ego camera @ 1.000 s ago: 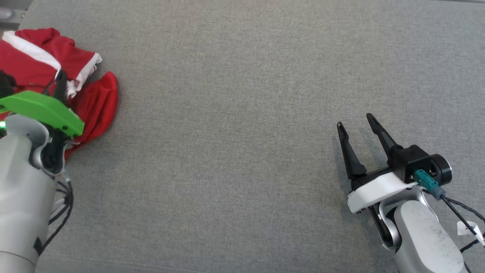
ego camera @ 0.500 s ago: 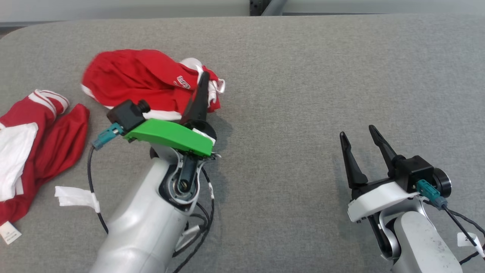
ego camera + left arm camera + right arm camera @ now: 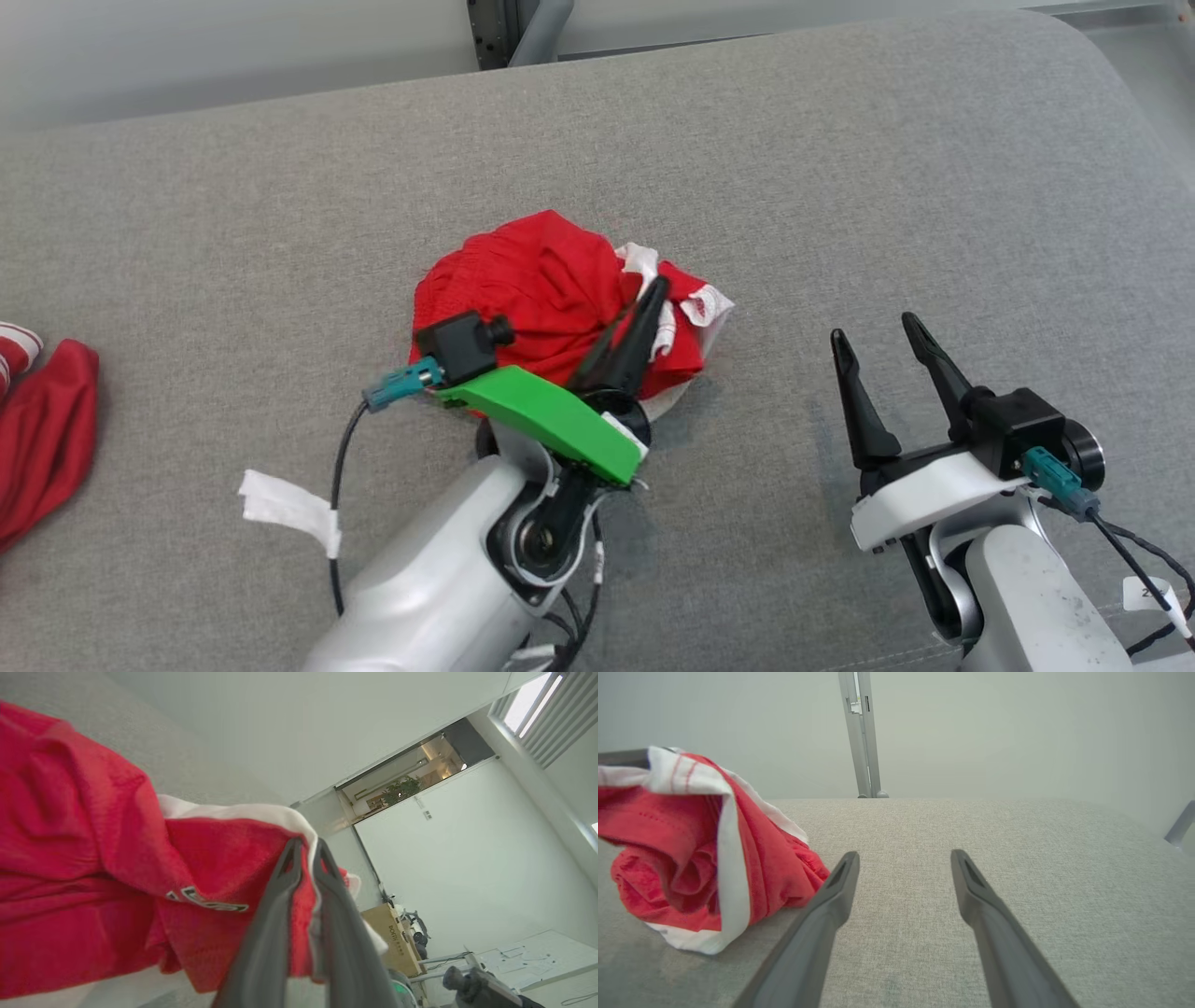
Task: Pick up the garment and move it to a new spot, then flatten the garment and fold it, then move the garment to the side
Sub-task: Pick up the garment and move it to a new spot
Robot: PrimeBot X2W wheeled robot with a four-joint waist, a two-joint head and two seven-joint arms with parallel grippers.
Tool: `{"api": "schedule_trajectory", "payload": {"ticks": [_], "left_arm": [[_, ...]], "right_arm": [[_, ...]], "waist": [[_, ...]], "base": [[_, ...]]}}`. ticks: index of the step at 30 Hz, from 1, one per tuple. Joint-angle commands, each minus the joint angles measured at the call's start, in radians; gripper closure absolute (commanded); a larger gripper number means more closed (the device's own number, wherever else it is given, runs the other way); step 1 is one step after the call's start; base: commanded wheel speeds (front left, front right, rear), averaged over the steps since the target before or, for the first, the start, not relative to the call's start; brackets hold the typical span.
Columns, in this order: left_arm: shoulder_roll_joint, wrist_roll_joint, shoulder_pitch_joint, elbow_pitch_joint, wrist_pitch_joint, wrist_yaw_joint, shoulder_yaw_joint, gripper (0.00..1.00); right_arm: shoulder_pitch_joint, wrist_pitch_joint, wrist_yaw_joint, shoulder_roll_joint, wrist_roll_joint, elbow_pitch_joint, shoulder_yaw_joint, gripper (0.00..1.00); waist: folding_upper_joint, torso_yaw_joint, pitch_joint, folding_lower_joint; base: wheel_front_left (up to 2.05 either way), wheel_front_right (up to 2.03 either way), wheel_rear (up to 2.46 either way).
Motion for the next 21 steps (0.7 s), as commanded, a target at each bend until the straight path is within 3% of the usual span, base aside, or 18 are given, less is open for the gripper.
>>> {"api": "schedule_trajectory", "payload": {"ticks": [1,7,14,21], "left_arm": [[0.003,0.062,0.021,0.024,0.001,0.01,0.041,0.0],[0.004,0.347,0.072,0.063,0.0,0.017,0.253,0.0],[0.027,0.738,0.225,0.06,0.0,0.055,0.512,0.0],[0.025,0.947,0.436,-0.009,0.0,0.059,0.677,0.0]], "right_arm": [[0.012,-0.003,0.0,0.005,-0.002,-0.005,-0.006,0.0],[0.019,-0.003,0.0,0.0,-0.001,-0.02,-0.03,0.0],[0.06,-0.003,0.0,-0.003,0.01,-0.023,-0.036,0.0],[0.131,-0.003,0.0,0.002,0.018,-0.023,-0.032,0.0]], "waist": [[-0.0001,0.006,-0.008,0.0],[-0.0001,0.038,-0.037,0.0],[-0.0001,0.064,-0.128,0.0],[-0.0001,0.081,-0.2,0.0]], "base": [[0.0,0.0,0.0],[0.0,0.0,0.0],[0.0,0.0,0.0],[0.0,0.0,0.0]]}}
